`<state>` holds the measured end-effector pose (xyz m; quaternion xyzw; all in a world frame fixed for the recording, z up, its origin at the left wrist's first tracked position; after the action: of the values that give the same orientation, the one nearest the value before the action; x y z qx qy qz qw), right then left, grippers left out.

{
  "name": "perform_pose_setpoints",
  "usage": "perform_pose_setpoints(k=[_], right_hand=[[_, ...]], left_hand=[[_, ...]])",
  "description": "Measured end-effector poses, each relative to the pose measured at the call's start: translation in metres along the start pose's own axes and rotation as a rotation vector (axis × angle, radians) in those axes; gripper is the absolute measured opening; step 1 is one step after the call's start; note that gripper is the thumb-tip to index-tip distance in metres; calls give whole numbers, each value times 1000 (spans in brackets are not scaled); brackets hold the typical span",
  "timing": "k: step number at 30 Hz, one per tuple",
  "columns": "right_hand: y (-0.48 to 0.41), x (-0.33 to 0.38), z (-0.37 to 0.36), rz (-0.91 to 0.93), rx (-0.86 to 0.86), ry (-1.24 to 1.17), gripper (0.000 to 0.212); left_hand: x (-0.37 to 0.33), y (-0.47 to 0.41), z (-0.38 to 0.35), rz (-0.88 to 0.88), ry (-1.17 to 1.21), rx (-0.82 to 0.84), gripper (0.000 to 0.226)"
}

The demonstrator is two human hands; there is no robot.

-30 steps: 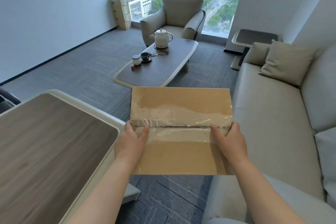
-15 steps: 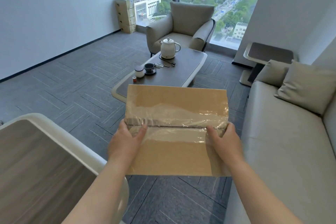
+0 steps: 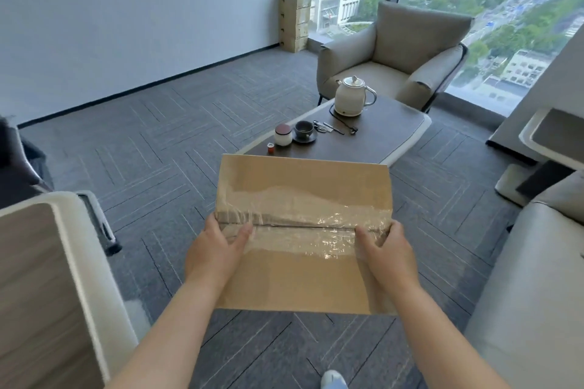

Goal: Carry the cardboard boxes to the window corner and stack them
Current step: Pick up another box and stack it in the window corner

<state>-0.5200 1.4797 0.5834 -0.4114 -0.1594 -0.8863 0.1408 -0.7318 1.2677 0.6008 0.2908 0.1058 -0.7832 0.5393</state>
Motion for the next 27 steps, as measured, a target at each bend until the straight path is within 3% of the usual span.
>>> perform_pose_setpoints(k=[7,15,27], right_hand=[[-83,52,-25,145,182,55,53],[-122,133,-129,263,426,102,52],[-184,301,-294,402,480,169,50]], left_hand=[[-12,-27,6,208,12,-116,81],[40,-71,48,425,37,-241,85],[123,-233,133,504,191,-376,75]])
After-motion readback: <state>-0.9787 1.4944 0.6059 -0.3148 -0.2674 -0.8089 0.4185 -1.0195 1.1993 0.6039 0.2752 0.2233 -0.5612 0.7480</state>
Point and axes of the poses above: each hand's wrist, its own y-axis away from the middle knuckle, its own z-axis out of the back of the hand, x = y × z, the point moved 5 cm from there along -y, towards the middle knuckle, and after that the axes turned 1 degree about y, right-handed, at the moved point
